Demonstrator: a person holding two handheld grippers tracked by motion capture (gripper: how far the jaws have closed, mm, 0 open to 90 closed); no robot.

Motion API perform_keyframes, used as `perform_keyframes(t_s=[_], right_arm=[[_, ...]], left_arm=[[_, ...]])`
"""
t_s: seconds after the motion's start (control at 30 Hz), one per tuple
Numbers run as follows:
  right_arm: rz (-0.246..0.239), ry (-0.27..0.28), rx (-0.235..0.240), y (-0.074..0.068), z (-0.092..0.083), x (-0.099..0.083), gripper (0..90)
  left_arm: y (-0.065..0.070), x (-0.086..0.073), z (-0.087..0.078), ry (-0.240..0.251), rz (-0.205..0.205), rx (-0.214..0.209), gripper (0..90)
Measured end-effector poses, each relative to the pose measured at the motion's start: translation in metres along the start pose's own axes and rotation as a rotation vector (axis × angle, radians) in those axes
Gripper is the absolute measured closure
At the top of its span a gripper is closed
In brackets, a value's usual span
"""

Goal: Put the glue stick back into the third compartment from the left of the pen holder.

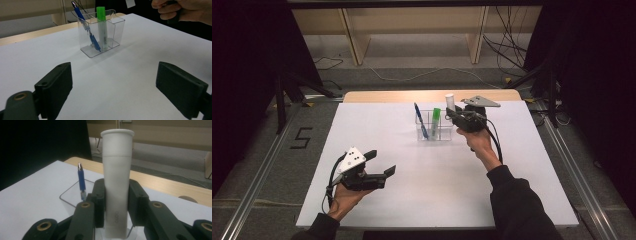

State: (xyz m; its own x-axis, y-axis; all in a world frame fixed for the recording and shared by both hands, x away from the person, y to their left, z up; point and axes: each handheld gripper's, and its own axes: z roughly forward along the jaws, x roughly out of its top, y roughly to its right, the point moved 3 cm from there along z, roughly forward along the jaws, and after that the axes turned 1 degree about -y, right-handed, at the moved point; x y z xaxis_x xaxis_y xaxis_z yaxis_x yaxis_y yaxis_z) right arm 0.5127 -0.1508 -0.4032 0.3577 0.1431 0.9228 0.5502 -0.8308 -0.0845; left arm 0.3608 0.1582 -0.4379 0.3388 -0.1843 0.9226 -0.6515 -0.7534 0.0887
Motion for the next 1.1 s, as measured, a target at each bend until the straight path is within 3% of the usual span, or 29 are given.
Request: perform_keyframes(t_s=[0.37, 0.6, 1.1], right_arm=[[0.033, -0.015, -0.026, 0.002, 0.023, -0.001, 70.7], [0.030, -0.032, -0.047, 0.002, 0.034, -0.007, 70.7], [0.025, -0.042, -0.068, -0.002, 0.045, -0.015, 70.4]], left_arm=[[-0.001, 0.001, -0.001, 0.011, -0.002, 0.003, 13.4], [-0.002, 0.001, -0.001, 0.012, -0.007, 0.008, 13.4], [-0.003, 0.001, -0.001, 0.021, -0.012, 0.002, 13.5]])
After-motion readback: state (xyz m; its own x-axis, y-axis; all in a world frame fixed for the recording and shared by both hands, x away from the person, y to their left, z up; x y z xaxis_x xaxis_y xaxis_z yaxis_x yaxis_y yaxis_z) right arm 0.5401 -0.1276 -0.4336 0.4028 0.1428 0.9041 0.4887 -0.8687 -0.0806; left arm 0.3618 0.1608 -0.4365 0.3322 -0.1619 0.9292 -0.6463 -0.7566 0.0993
